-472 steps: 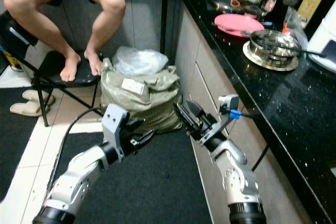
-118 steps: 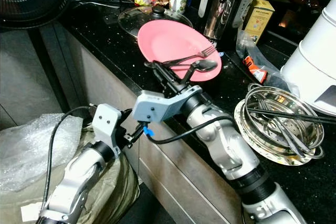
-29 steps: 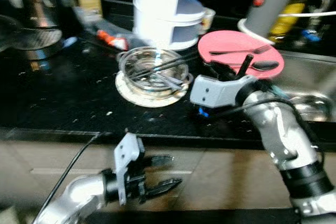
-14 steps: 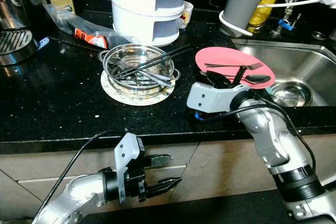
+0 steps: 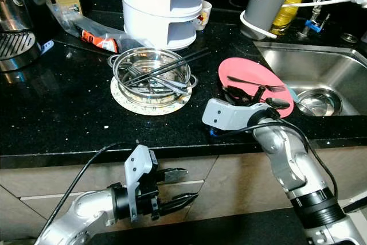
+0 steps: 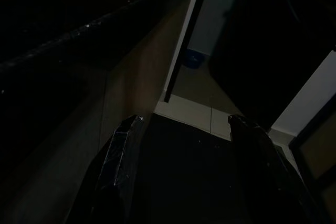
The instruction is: Kitchen organization
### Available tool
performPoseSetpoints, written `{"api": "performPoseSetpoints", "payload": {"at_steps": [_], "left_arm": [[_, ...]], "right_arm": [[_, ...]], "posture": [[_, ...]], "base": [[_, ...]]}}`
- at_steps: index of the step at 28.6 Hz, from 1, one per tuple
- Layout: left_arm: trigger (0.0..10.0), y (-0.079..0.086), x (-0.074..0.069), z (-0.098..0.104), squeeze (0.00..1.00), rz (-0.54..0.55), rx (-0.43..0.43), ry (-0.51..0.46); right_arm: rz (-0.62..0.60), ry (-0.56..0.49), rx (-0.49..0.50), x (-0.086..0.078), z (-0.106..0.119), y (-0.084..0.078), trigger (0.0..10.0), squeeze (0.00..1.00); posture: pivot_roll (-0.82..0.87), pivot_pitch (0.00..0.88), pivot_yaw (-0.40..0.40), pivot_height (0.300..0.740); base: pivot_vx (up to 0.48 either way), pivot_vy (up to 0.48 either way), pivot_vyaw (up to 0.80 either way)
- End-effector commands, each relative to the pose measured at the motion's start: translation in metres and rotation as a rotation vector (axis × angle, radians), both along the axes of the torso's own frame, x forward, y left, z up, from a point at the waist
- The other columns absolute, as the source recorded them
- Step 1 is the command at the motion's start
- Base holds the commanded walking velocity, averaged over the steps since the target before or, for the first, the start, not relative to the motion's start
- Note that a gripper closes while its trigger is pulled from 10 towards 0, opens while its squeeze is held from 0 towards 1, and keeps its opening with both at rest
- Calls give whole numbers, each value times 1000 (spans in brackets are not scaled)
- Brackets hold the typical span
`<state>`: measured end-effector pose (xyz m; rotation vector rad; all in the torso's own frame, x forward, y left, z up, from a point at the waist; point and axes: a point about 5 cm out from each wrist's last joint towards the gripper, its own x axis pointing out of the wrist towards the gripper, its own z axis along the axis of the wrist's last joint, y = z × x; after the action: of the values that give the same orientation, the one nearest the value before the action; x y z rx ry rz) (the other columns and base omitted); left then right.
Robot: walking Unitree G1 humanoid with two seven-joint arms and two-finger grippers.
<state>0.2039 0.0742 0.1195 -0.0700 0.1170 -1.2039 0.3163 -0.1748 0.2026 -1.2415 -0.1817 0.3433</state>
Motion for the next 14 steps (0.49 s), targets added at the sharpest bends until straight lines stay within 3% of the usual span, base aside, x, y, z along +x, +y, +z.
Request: {"api": "performPoseSetpoints", "payload": {"at_steps": [1,2,3,5,6,13,14], "left_arm": [[10000,-2,-3,-1,0,-7,-7,10],[10000,-2,-3,-1,0,-7,-7,10],[10000,-2,-3,-1,0,-8,-6,9],[10000,-2,-3,-1,0,-8,-6,9],[10000,-2,-3,-1,0,-9,-6,9],[10000,0,-4,4,0,-30,-19,18],[10000,2,-2,17,0,-32,-62,10]], "right_arm": [[-26,-10,68,0,3,-6,10000,1000],[-26,-10,68,0,3,-6,10000,1000],[-7,-3,160,-1,6,-3,10000,988],[-7,-3,160,-1,6,-3,10000,988],[30,9,234,-3,8,1,10000,0],[101,40,423,-6,13,11,10000,0],[131,52,563,-8,16,14,10000,0]], "posture": [[116,50,-156,740],[116,50,-156,740],[118,47,-158,740],[118,47,-158,740],[121,45,-160,740],[122,38,-163,740],[125,38,-164,740]], "base": [[0,0,0],[0,0,0],[0,0,0],[0,0,0],[0,0,0],[0,0,0],[0,0,0]]}}
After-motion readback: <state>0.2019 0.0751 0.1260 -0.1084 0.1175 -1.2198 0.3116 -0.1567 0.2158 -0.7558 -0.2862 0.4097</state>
